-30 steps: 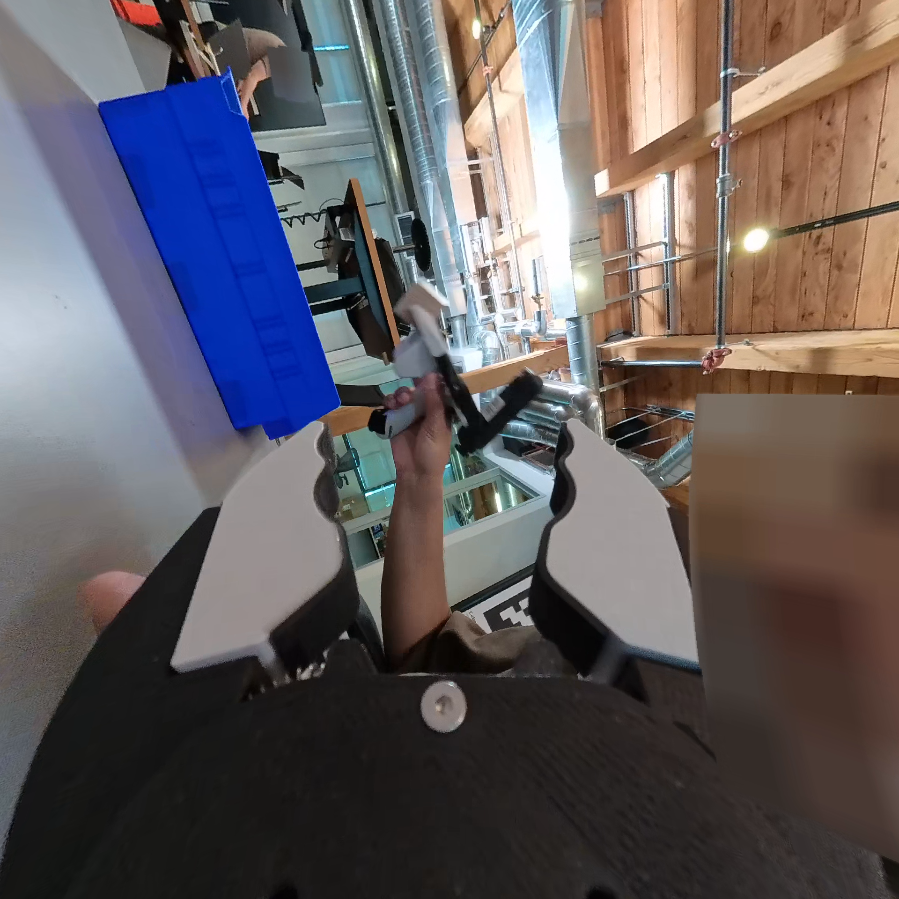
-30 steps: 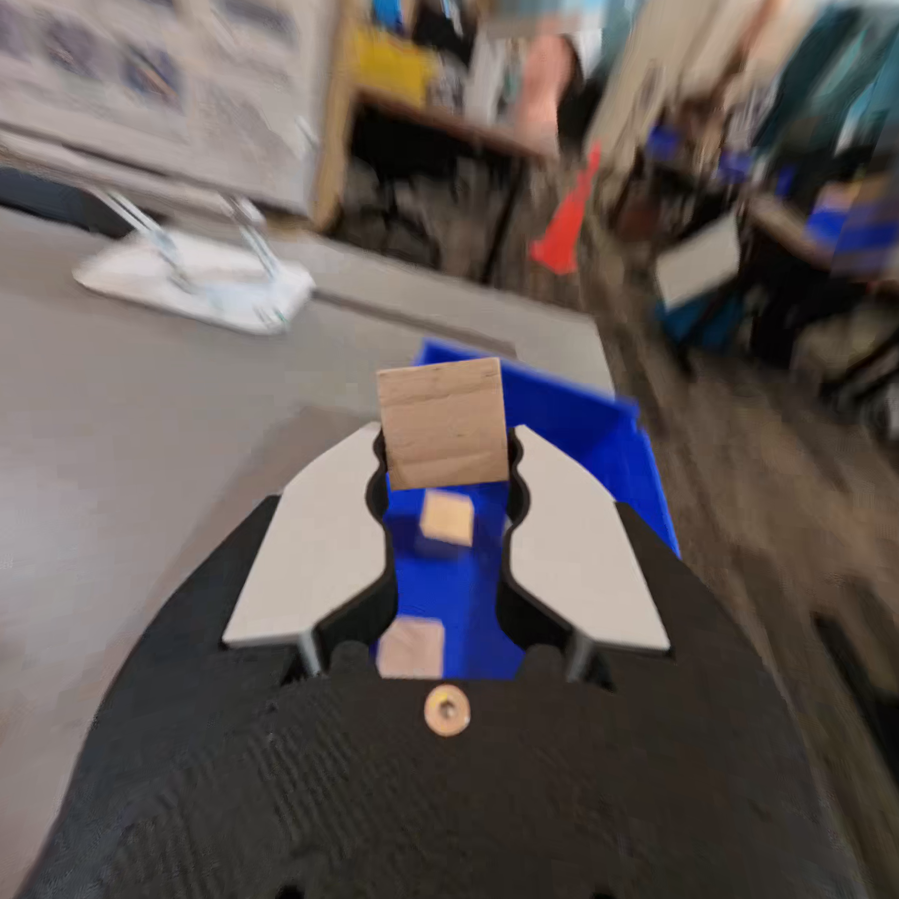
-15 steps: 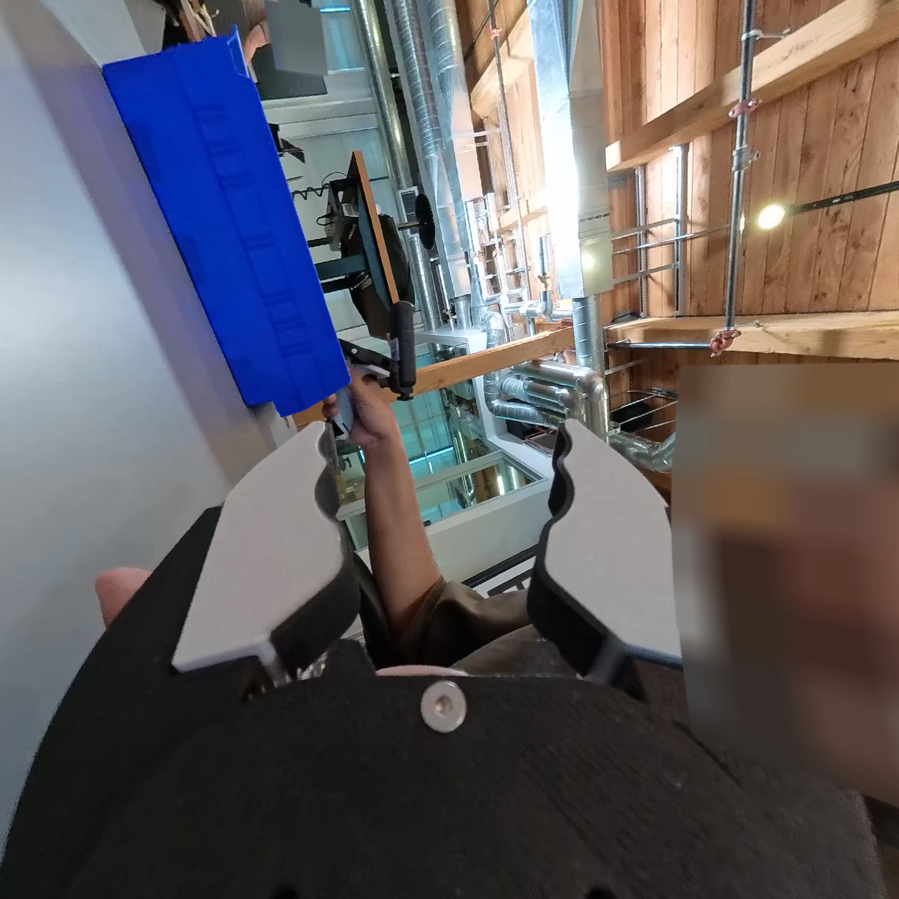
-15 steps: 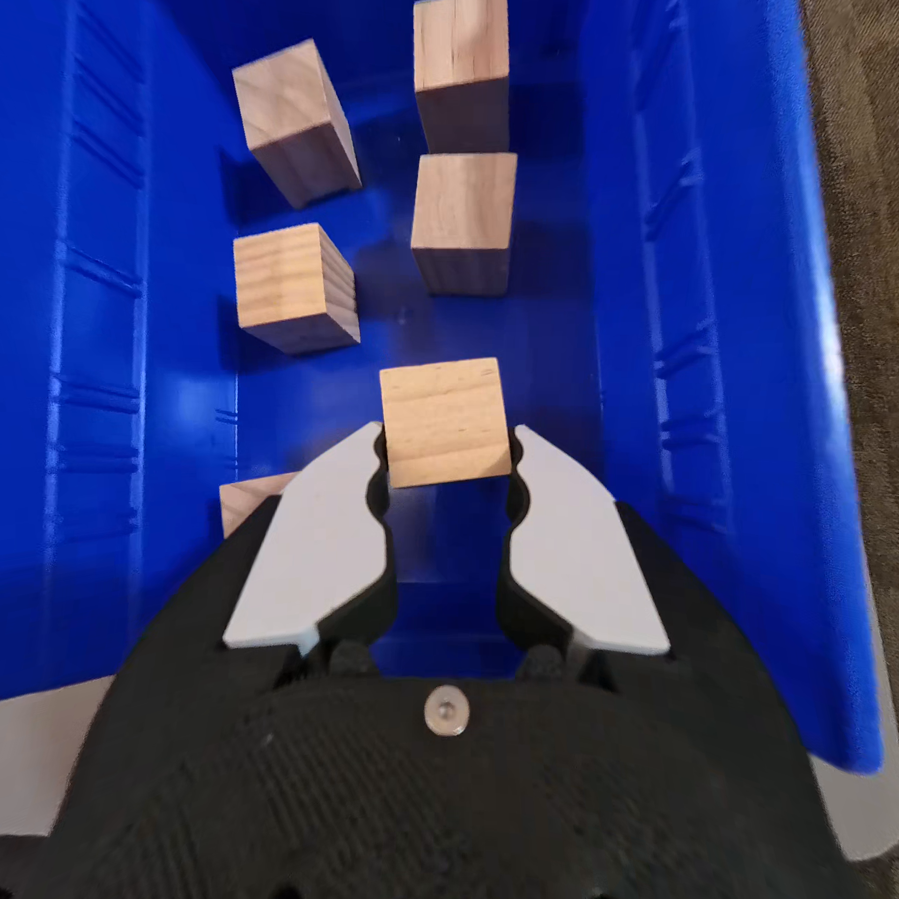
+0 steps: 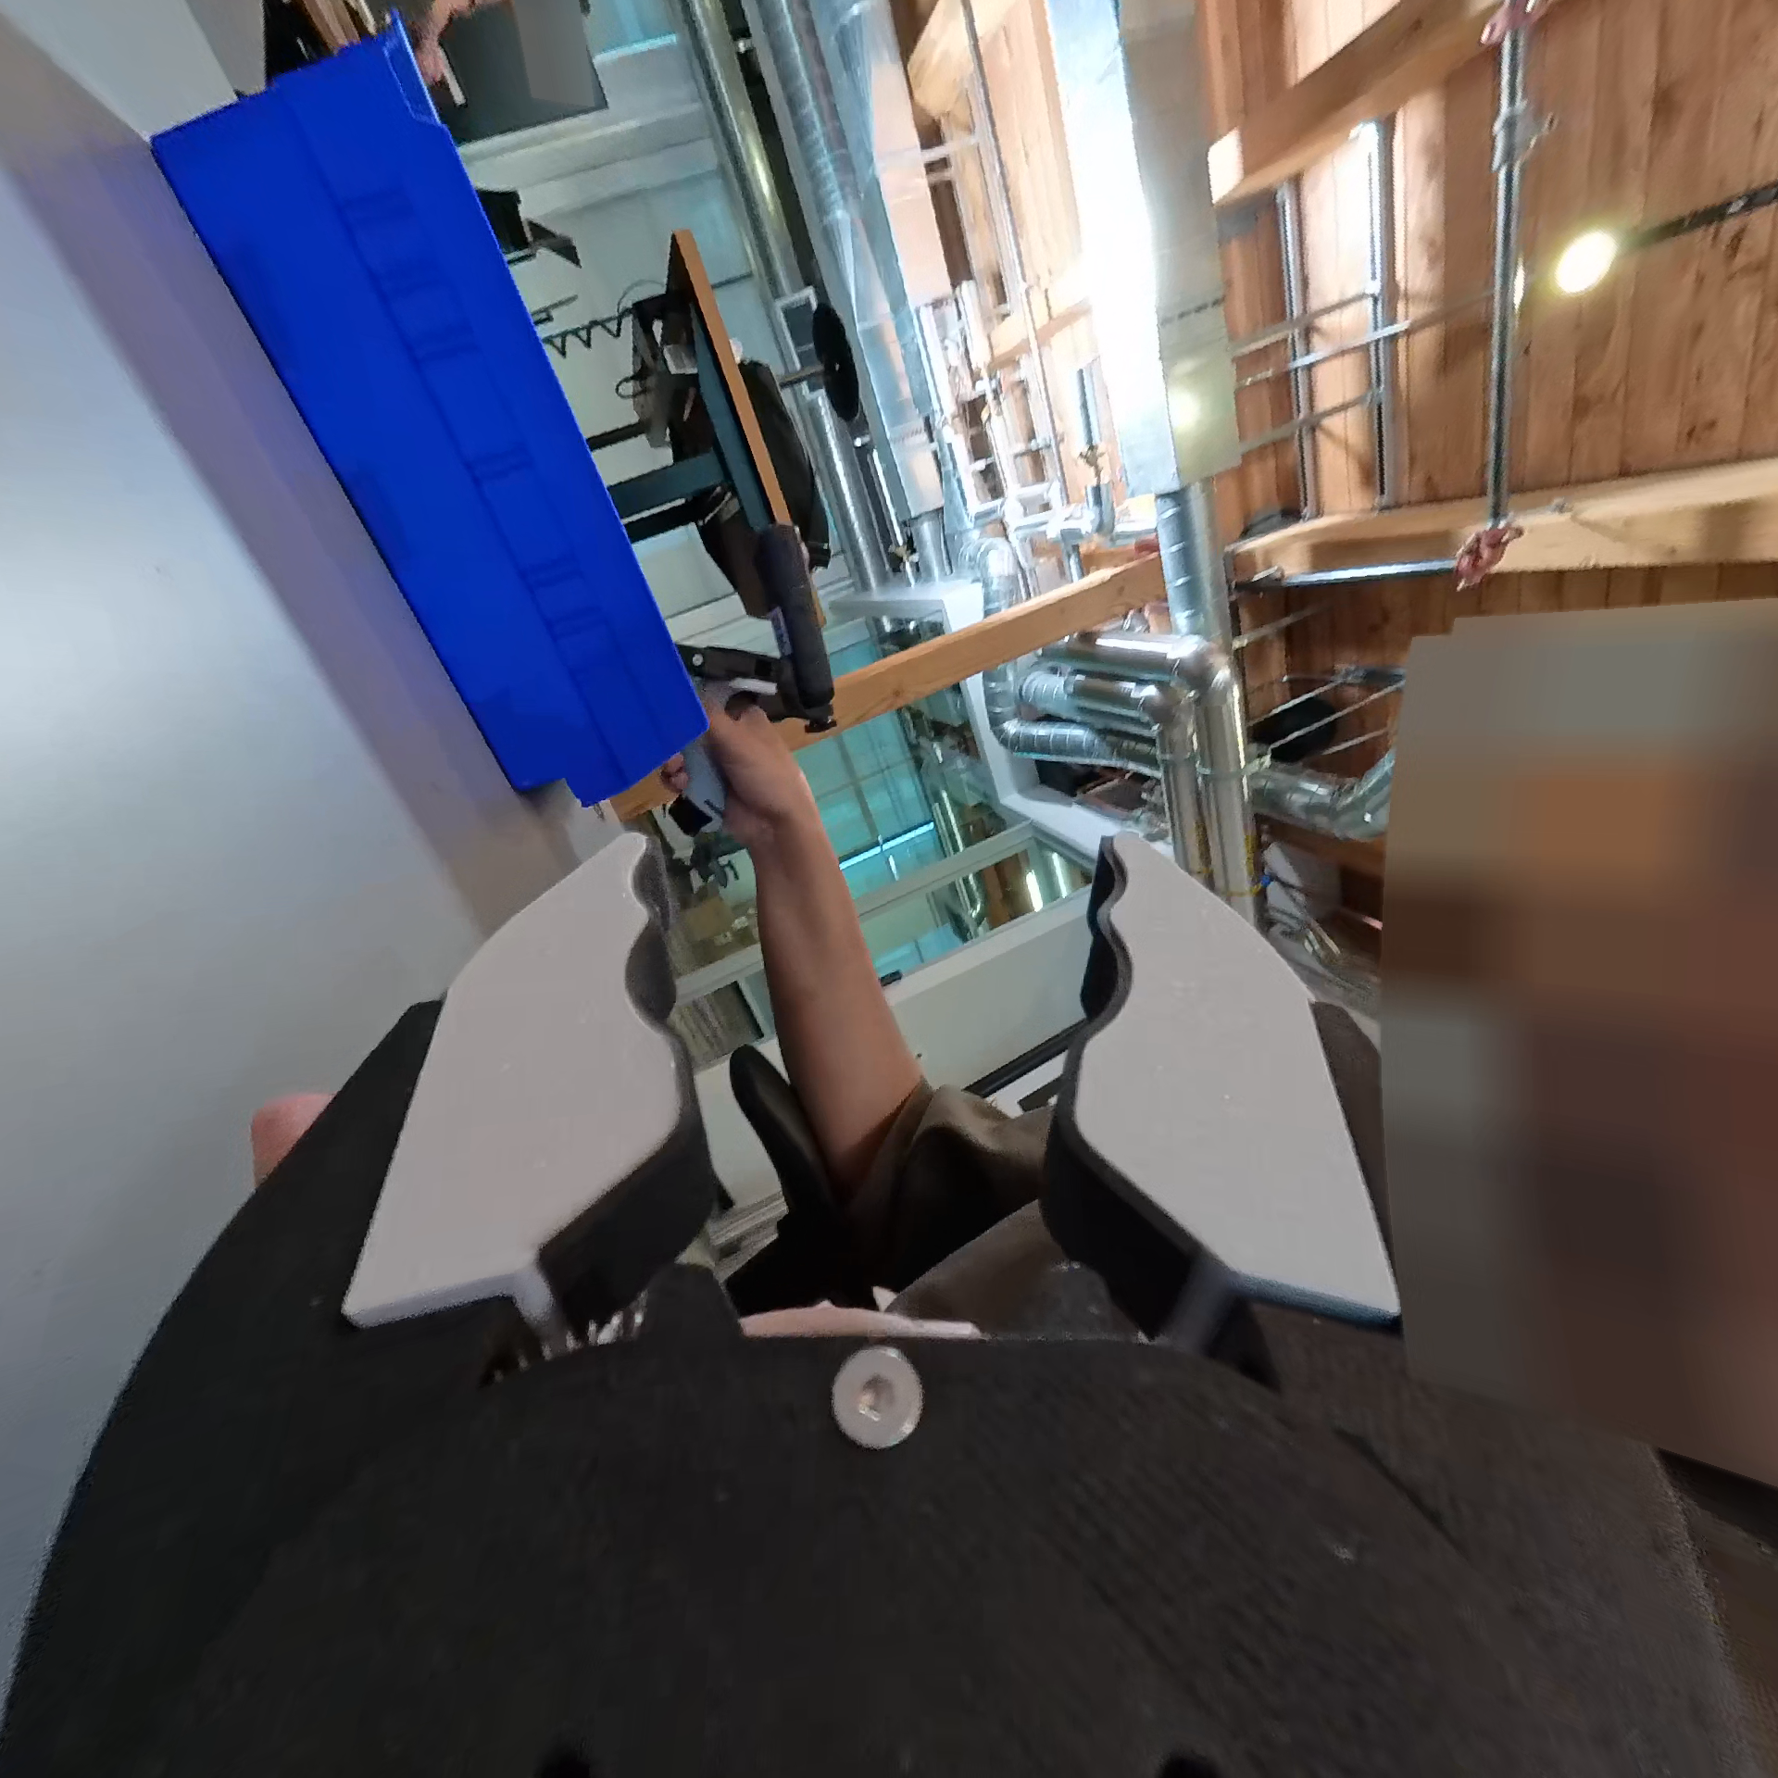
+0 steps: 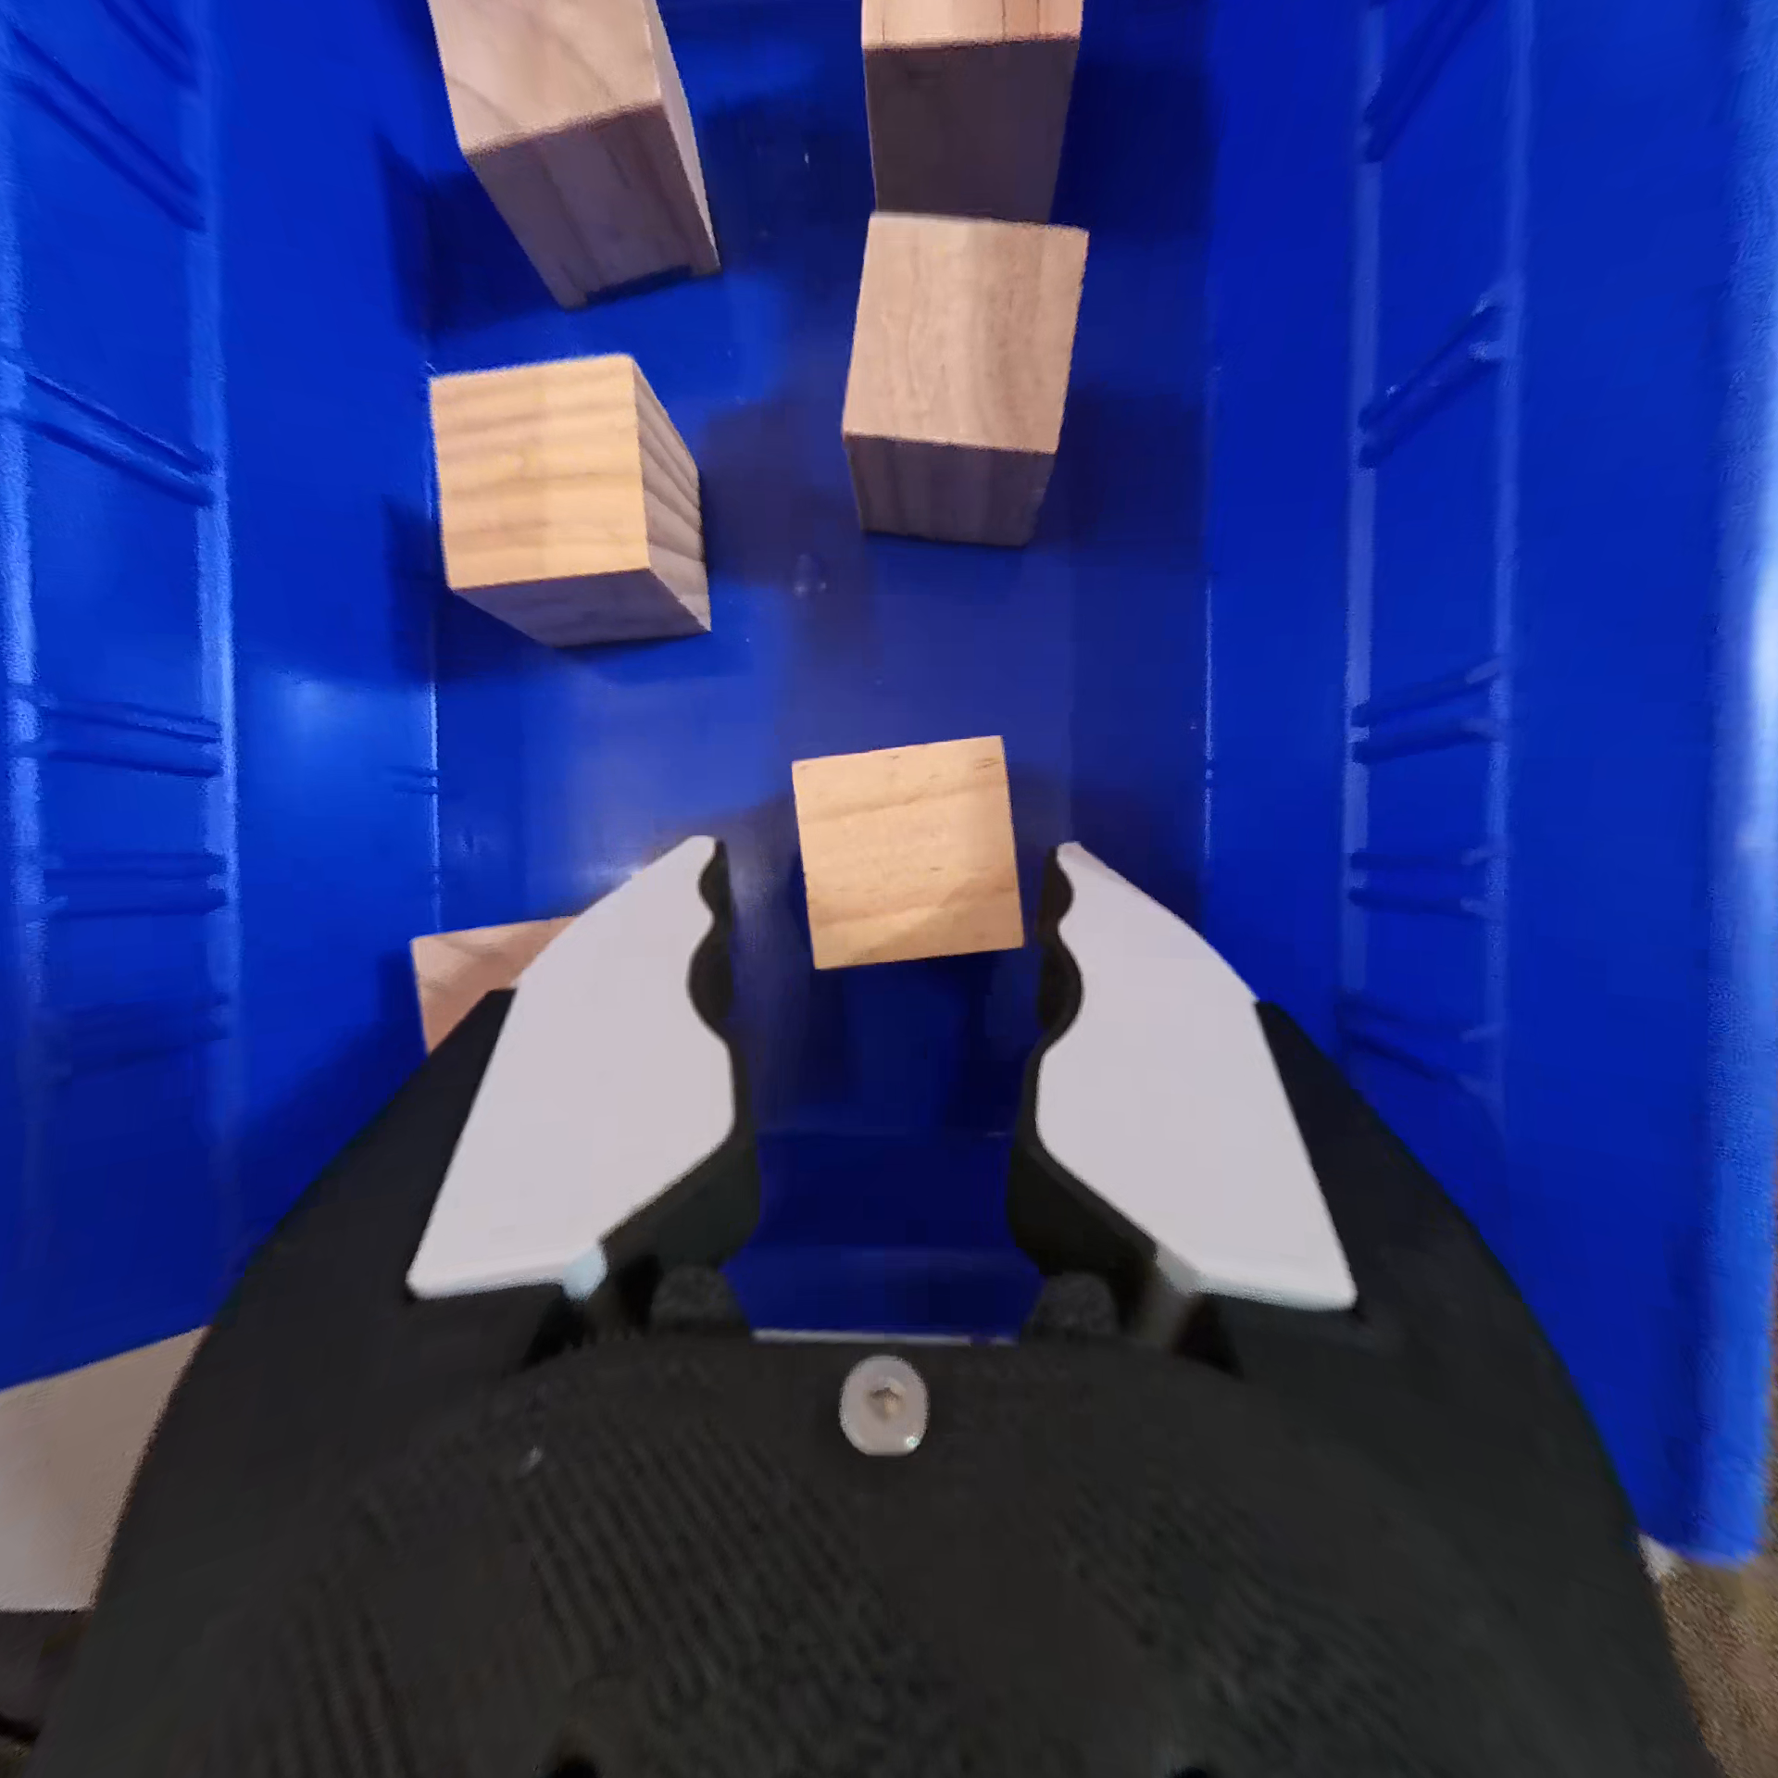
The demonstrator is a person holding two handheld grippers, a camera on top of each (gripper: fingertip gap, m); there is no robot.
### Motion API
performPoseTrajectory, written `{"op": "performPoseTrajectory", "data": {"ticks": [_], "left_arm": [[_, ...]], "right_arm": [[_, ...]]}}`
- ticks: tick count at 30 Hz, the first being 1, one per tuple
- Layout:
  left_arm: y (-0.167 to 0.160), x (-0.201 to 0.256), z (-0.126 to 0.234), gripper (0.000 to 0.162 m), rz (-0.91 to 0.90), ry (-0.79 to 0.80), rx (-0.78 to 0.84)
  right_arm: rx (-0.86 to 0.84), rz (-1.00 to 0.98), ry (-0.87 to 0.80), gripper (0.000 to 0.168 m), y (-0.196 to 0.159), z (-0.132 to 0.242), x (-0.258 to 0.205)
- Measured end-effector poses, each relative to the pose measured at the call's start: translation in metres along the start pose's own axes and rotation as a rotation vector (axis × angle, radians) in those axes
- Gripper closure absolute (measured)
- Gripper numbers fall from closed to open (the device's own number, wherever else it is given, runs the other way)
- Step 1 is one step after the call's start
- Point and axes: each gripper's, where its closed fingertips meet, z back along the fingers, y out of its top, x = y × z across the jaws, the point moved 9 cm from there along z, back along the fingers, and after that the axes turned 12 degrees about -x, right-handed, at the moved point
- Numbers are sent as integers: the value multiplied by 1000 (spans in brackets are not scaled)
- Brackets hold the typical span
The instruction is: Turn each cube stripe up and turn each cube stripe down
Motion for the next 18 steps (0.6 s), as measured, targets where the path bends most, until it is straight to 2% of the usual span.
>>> {"op": "performPoseTrajectory", "data": {"ticks": [2,6,8,12,13,15,16,18], "left_arm": [[0,-1,-2,77,-21,13,-28],[-2,1,-4,80,-118,56,-92],[-5,5,-7,84,-234,127,-154],[-9,15,-13,84,-476,334,-247],[-12,26,-13,88,-578,347,-206],[-21,63,-13,105,-730,297,17],[-29,83,-15,116,-759,232,110],[-53,112,-19,144,-791,112,184]], "right_arm": [[35,-11,-8,103,1,10,4],[81,-37,32,112,0,31,7],[112,-41,72,114,-1,42,5],[256,-10,129,121,0,80,-10],[307,-4,150,123,-1,92,-18],[442,-10,208,122,-12,112,-40],[510,-5,233,123,-22,116,-53],[582,56,214,123,-43,112,-80]]}}
